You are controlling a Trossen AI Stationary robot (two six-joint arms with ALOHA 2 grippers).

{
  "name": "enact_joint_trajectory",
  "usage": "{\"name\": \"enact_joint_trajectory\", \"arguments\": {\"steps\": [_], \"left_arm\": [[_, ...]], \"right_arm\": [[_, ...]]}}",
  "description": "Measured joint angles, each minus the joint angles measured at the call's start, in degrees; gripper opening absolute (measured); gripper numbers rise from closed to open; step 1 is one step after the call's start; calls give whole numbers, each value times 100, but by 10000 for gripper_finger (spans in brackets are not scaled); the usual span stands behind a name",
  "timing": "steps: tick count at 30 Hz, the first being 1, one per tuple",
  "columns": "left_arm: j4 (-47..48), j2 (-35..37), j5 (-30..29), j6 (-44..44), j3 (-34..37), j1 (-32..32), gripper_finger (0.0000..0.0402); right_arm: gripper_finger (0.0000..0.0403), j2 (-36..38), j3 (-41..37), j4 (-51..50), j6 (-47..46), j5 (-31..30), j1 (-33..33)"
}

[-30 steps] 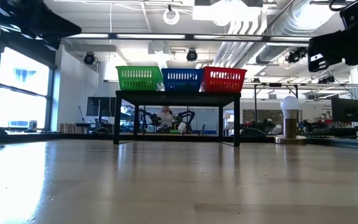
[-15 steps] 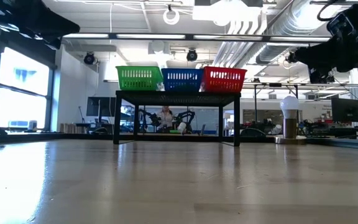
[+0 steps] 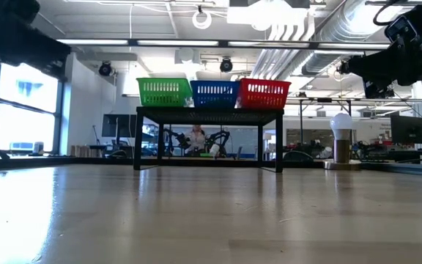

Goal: Pick & Place Office Desk Supplies
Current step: Return to Home Position

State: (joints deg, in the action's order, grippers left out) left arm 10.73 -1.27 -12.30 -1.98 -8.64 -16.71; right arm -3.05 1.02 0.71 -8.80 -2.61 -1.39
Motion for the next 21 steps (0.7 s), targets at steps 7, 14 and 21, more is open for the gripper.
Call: {"name": "enact_joint_trajectory", "arguments": {"steps": [7, 14, 21], "left_arm": [[-24, 106, 463, -128, 279, -539, 0], [-801, 3, -210, -12, 590, -658, 0], [-942, -176, -334, -244, 604, -474, 0]], "right_arm": [[3, -27, -2, 1, 0, -1, 0], [3, -79, -2, -1, 0, -3, 0], [3, -76, -2, 0, 0, -11, 0]]}}
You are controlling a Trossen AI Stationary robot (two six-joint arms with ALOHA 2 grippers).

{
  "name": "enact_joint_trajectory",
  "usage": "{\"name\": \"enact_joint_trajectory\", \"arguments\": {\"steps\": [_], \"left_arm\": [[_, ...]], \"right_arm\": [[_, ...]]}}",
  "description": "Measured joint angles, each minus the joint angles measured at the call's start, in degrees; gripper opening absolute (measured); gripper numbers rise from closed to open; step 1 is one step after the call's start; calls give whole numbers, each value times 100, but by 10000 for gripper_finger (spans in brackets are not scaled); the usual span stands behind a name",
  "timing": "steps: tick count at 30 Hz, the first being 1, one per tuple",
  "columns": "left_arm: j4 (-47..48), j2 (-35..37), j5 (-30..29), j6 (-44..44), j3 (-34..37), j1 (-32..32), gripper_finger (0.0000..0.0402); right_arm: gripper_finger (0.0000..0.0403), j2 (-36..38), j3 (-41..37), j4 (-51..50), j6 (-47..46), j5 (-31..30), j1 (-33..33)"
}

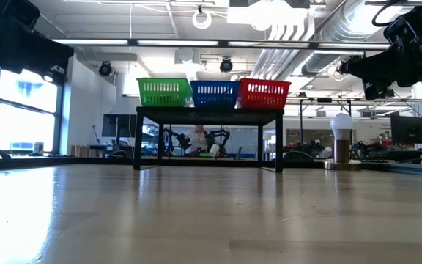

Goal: Pick & Place Office Desk Supplies
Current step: Return to Home Position

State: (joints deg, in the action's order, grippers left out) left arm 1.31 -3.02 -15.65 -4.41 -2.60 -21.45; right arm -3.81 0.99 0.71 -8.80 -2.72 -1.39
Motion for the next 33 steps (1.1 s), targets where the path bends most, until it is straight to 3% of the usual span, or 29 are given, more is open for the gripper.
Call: {"name": "enact_joint_trajectory", "arguments": {"steps": [4, 12, 18, 26, 33], "left_arm": [[-206, -22, 57, 141, 23, 4, 0], [-110, -88, 1353, 551, 28, -2, 0], [-150, -83, 1382, 472, 116, 30, 0], [-248, 287, 1983, 452, 202, 607, 0], [-241, 282, 2027, 473, 211, 1105, 0]], "right_arm": [[3, 0, 0, 0, 0, -4, 2], [2, 0, 0, 0, 0, -11, 0], [2, 0, 0, -2, 0, -13, 0], [2, 0, 0, -2, 0, -11, 0], [2, 0, 0, 3, 0, -12, 1]]}}
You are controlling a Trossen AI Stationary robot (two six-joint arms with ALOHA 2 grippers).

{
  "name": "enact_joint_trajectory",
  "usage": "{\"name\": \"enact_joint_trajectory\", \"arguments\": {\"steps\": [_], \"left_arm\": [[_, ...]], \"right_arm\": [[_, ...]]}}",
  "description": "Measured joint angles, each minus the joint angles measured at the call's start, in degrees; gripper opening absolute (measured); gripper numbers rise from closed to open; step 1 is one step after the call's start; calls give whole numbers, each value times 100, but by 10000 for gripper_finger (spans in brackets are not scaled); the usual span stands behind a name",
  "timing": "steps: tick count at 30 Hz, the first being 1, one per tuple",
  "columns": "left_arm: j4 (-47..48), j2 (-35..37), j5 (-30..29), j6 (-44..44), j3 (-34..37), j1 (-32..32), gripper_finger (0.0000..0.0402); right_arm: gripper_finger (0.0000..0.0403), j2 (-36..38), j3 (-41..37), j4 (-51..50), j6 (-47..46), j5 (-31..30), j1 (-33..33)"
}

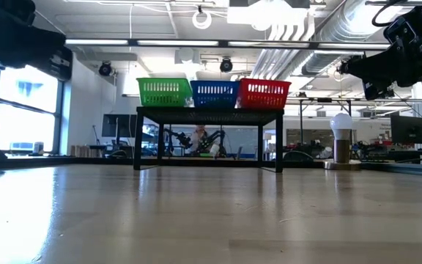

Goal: Pick & Place Office Desk Supplies
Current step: Return to Home Position

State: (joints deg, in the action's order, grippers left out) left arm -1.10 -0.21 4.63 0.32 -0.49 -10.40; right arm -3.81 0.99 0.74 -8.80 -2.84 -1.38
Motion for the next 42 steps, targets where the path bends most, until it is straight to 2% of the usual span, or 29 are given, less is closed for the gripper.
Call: {"name": "enact_joint_trajectory", "arguments": {"steps": [12, 42], "left_arm": [[-26, 0, -37, -32, 7, 631, 0], [-26, 0, -37, -30, 9, 661, 0]], "right_arm": [[2, 0, 0, -3, 0, 1, 0], [2, 0, 0, -5, 0, 2, 1]]}}
